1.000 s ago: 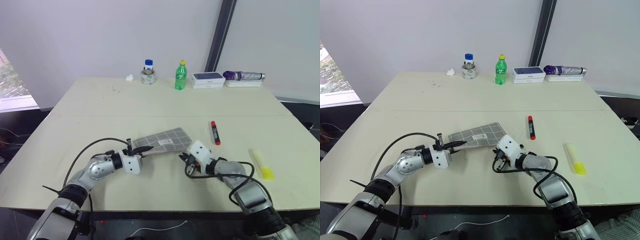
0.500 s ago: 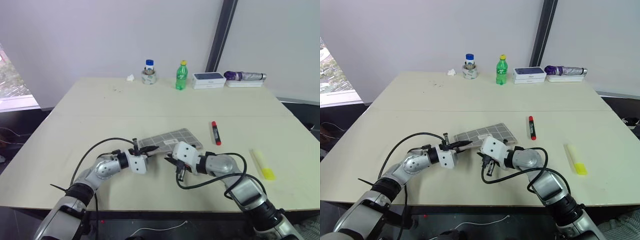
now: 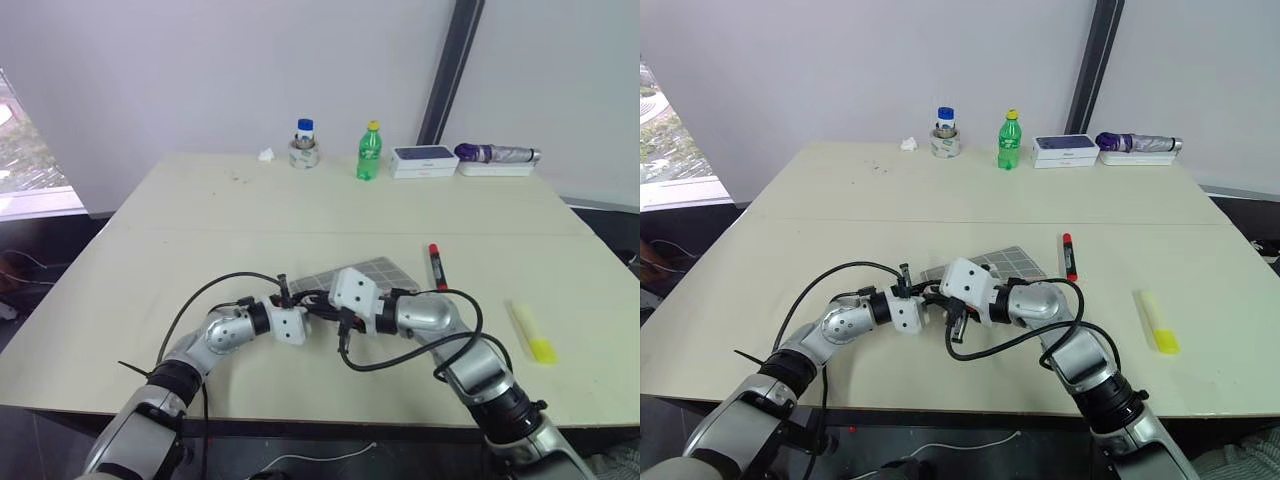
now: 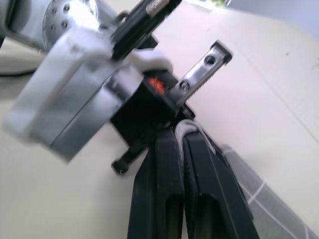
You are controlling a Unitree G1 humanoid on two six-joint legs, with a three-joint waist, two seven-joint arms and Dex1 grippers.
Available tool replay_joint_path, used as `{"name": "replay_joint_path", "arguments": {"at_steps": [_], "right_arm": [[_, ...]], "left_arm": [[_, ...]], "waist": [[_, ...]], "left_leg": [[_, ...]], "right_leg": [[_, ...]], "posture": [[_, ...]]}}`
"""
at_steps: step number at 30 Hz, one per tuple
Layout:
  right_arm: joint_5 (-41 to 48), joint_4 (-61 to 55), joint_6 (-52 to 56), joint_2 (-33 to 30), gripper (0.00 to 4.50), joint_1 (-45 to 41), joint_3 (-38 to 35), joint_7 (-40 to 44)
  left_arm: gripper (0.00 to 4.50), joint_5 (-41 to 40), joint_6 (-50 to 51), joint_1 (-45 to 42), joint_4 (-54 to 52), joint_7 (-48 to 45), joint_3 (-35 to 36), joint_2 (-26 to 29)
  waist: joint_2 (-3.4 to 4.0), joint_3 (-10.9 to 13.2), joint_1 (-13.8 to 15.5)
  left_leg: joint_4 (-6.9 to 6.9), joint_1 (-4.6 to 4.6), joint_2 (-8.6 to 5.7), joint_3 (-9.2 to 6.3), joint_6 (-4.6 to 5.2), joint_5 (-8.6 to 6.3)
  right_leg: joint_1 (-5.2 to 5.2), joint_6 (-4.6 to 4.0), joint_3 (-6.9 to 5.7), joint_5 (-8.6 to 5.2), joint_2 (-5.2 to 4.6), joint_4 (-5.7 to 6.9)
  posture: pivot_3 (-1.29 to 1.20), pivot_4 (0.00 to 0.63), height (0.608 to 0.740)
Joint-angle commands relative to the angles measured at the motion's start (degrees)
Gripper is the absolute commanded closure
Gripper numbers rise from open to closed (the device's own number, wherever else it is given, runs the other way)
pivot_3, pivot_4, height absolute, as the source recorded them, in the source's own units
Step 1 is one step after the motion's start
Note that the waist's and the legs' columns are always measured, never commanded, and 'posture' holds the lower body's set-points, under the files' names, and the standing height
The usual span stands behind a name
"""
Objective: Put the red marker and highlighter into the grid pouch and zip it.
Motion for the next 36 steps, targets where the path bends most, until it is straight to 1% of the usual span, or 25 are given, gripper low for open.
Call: {"name": "replay_joint_path", "arguments": {"at_steps": [1,2,5,7,8,11,12,14,16,18,20,22,23,25,27,29,32,34,36], "right_arm": [[0.6,-2.4,-1.1,-1.7,4.45,0.6,-1.4,0.7],[0.8,-2.7,-1.2,-2.4,4.45,1.4,-1.9,0.8],[2.2,-4.1,-1.0,-4.3,3.59,3.9,-3.9,1.1],[1.9,-5.0,-1.7,-6.2,2.58,5.5,-4.8,1.1],[2.2,-5.7,-1.4,-7.0,1.95,6.3,-5.5,1.2],[5.4,-8.5,0.3,-9.8,0.43,9.3,-9.1,2.4],[6.5,-9.0,0.6,-10.8,0.03,10.2,-10.7,2.6],[8.9,-9.2,0.2,-12.6,0.03,13.5,-15.6,2.8],[11.2,-9.6,-0.2,-13.2,0.03,16.8,-20.0,2.2],[14.0,-10.5,0.1,-11.9,0.03,19.6,-23.9,0.4],[16.7,-11.8,-0.8,-8.6,0.03,23.7,-28.4,-3.4],[18.1,-12.7,-1.0,-6.6,0.03,25.9,-30.6,-5.5],[17.4,-13.1,-1.7,-6.1,0.03,27.1,-30.8,-6.5],[13.0,-13.1,-3.1,-5.2,0.03,29.9,-30.2,-11.0],[9.5,-12.6,-2.2,-2.5,0.03,29.1,-30.2,-18.5],[6.8,-11.3,-1.1,-1.0,0.03,27.1,-29.9,-23.5],[5.1,-8.6,0.0,0.0,0.03,23.1,-29.0,-26.8],[3.5,-4.5,1.1,0.4,0.03,19.1,-28.8,-29.6],[2.7,-2.2,1.6,0.4,0.03,17.2,-28.6,-30.7]], "left_arm": [[4.5,1.0,0.0,0.5,0.0,0.1,-1.5,-0.3],[4.5,0.6,0.1,0.5,-0.1,0.1,-1.2,-0.2],[4.5,0.5,0.0,0.8,-0.4,0.4,-0.8,0.3],[4.5,0.8,-0.2,1.0,-0.5,0.8,-0.8,0.7],[4.5,0.7,-0.2,1.2,-0.6,0.9,-0.7,0.9],[4.5,0.9,-0.5,1.6,-1.5,1.8,-0.2,2.1],[4.5,0.8,-0.6,1.7,-1.8,2.0,0.0,2.4],[4.5,0.4,-0.8,2.0,-2.3,2.3,0.7,3.6],[4.5,0.0,-0.8,2.3,-2.6,2.6,1.3,4.6],[4.5,-0.4,-0.4,2.7,-2.8,2.9,1.6,5.4],[4.5,-0.8,0.1,3.3,-3.3,3.2,2.0,6.2],[4.5,-1.1,0.3,3.7,-3.8,3.3,2.1,6.6],[4.5,-1.4,0.4,3.9,-4.0,3.2,2.2,6.7],[4.5,-2.6,0.9,4.9,-4.7,2.5,2.4,7.3],[4.5,-6.9,2.6,6.0,-5.0,0.6,3.4,6.9],[4.5,-10.1,4.3,6.4,-5.3,-1.5,4.1,6.4],[4.5,-12.5,6.1,6.1,-5.5,-3.5,4.7,5.7],[4.5,-12.6,6.8,5.7,-5.7,-3.9,4.7,5.3],[4.5,-12.5,7.2,5.6,-5.9,-4.0,4.8,5.1]], "waist": [[0.0,0.0,0.0],[0.0,0.0,0.0],[0.0,0.0,0.0],[0.0,0.0,0.0],[0.0,0.0,-0.1],[0.0,0.0,-0.1],[-0.02,0.0,-0.1],[-0.03,0.0,-0.2],[-0.03,0.0,-0.1],[-0.03,0.0,-0.3],[-0.03,0.0,-0.4],[-0.02,0.0,-0.5],[-0.02,0.0,-0.5],[-0.02,0.0,-0.5],[-0.01,0.0,-0.7],[-0.01,0.0,-1.2],[-0.01,0.0,-1.4],[-0.01,0.0,-1.4],[-0.01,0.0,-1.3]], "left_leg": [[-0.01,0.0,0.0,0.0,0.0,0.0],[-0.01,0.0,0.0,0.0,0.0,0.0],[-0.01,0.0,-0.01,0.0,0.0,0.0],[-0.02,0.0,0.0,0.0,0.0,0.0],[-0.02,0.0,0.0,0.0,0.0,0.0],[-0.04,0.0,0.01,0.0,0.0,0.0],[-0.04,0.0,0.01,0.0,0.0,0.0],[-0.05,0.0,0.03,0.0,0.0,0.0],[-0.05,0.0,0.03,0.0,-0.01,0.0],[-0.07,0.01,0.04,0.0,-0.01,0.0],[-0.1,0.03,0.05,0.0,-0.02,0.01],[-0.1,0.03,0.08,-0.02,-0.03,0.01],[-0.11,0.03,0.07,0.0,-0.03,0.01],[-0.1,0.03,0.04,0.01,-0.03,0.01],[-0.11,0.05,0.06,0.01,-0.03,0.01],[-0.13,0.04,0.07,0.01,-0.06,0.03],[-0.11,0.04,0.06,0.0,-0.08,0.04],[-0.13,0.04,0.06,0.0,-0.08,0.04],[-0.12,0.03,0.04,0.01,-0.08,0.04]], "right_leg": [[0.0,0.0,0.0,0.0,0.0,0.0],[0.0,0.0,0.0,0.0,0.0,0.0],[0.02,0.0,0.0,0.0,-0.01,-0.03],[0.01,0.0,0.0,0.0,0.0,-0.03],[0.01,0.0,0.0,0.0,0.0,-0.03],[0.0,0.0,0.01,0.0,0.0,-0.03],[0.0,0.0,0.01,0.0,0.0,-0.03],[0.0,0.0,0.02,0.0,0.01,-0.03],[0.01,0.0,0.01,0.0,0.02,-0.04],[0.01,-0.01,0.03,0.0,0.02,-0.05],[0.02,-0.01,0.04,0.0,0.03,-0.04],[0.03,-0.01,0.04,0.0,0.06,-0.04],[0.03,-0.01,0.05,0.0,0.05,-0.04],[0.03,-0.01,0.05,0.0,0.01,-0.03],[0.02,-0.01,0.06,0.0,0.03,-0.03],[-0.04,-0.01,0.07,0.0,0.03,0.02],[-0.04,-0.01,0.07,0.0,0.04,0.03],[-0.06,-0.01,0.06,0.0,0.05,0.03],[-0.07,-0.01,0.07,0.0,0.05,0.03]], "posture": [[0.0,0.15,0.74],[0.0,0.15,0.74],[0.0,0.15,0.74],[0.0,0.15,0.74],[0.0,0.15,0.74],[0.0,0.15,0.74],[0.0,0.15,0.74],[0.0,0.15,0.74],[0.0,0.15,0.74],[0.0,0.15,0.74],[0.0,0.15,0.74],[0.0,0.15,0.74],[0.0,0.15,0.74],[0.0,0.15,0.74],[0.0,0.15,0.74],[0.0,0.15,0.74],[0.0,0.15,0.74],[0.0,0.15,0.74],[0.0,0.15,0.74]]}}
